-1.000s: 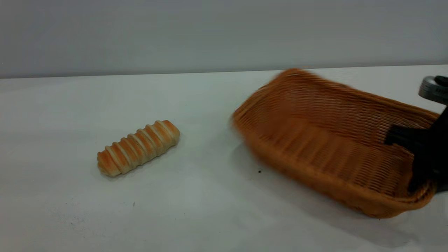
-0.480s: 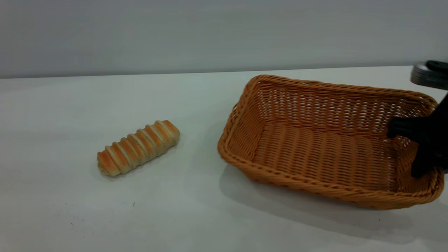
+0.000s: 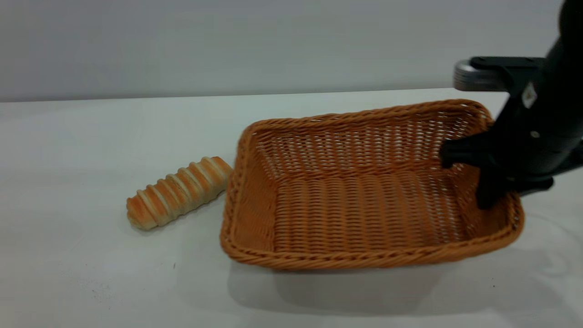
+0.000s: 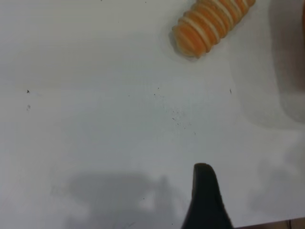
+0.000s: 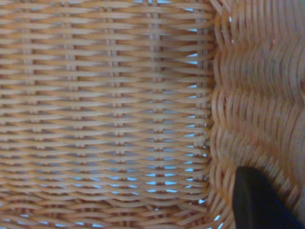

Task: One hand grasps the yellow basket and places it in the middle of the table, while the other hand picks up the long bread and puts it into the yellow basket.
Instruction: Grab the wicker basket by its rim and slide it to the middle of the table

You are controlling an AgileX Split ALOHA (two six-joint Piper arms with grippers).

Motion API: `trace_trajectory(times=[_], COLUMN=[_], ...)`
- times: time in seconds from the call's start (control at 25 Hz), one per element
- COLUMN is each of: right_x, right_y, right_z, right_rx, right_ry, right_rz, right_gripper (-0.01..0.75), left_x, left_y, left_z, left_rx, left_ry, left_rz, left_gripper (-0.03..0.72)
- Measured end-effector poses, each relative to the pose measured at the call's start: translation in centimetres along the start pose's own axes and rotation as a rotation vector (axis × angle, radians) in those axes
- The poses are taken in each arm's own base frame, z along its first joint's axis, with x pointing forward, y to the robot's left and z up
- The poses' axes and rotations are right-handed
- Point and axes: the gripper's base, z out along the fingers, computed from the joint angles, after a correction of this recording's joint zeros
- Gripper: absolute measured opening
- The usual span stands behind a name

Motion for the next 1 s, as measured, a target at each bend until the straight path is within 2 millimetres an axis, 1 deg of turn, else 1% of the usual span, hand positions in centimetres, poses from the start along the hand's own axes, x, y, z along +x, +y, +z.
trace_trajectory(times=[0.12, 0.24, 0.48, 0.64, 0.72, 0.8, 0.88, 0.96, 1.0], right_x=[-0.5, -0.9, -1.0, -1.1, -1.1, -1.0, -0.9, -0.9, -0.9], right_y=[0.8, 1.2, 1.6, 2.1, 2.5, 2.8, 2.8, 2.8, 2.8], right_z=[0.2, 0.7, 2.5, 2.9, 2.9, 2.9, 3.0, 3.0, 3.1], right_rx=[-0.013, -0.022, -0.027, -0.04, -0.053, -0.056, -0.055, -0.055, -0.054], right_ry=[-0.004, 0.005, 0.038, 0.036, 0.021, 0.022, 0.025, 0.026, 0.027], right_rz=[0.002, 0.034, 0.085, 0.042, -0.004, -0.049, -0.072, -0.075, -0.076], right_gripper=[0.102, 0.102, 0.102, 0.103, 0.129, 0.195, 0.302, 0.452, 0.507], left_x=[0.0, 0.0, 0.0, 0.0, 0.0, 0.0, 0.0, 0.0, 0.0], left_y=[0.0, 0.0, 0.0, 0.0, 0.0, 0.0, 0.0, 0.0, 0.0], left_z=[0.0, 0.0, 0.0, 0.0, 0.0, 0.0, 0.0, 0.0, 0.0], left_rx=[0.0, 0.0, 0.0, 0.0, 0.0, 0.0, 0.0, 0.0, 0.0], left_ry=[0.0, 0.001, 0.001, 0.001, 0.002, 0.002, 0.002, 0.002, 0.002], left_rz=[0.0, 0.0, 0.0, 0.0, 0.0, 0.0, 0.0, 0.0, 0.0], left_gripper=[0.563, 0.563, 0.563, 0.563, 0.563, 0.563, 0.563, 0.563, 0.563])
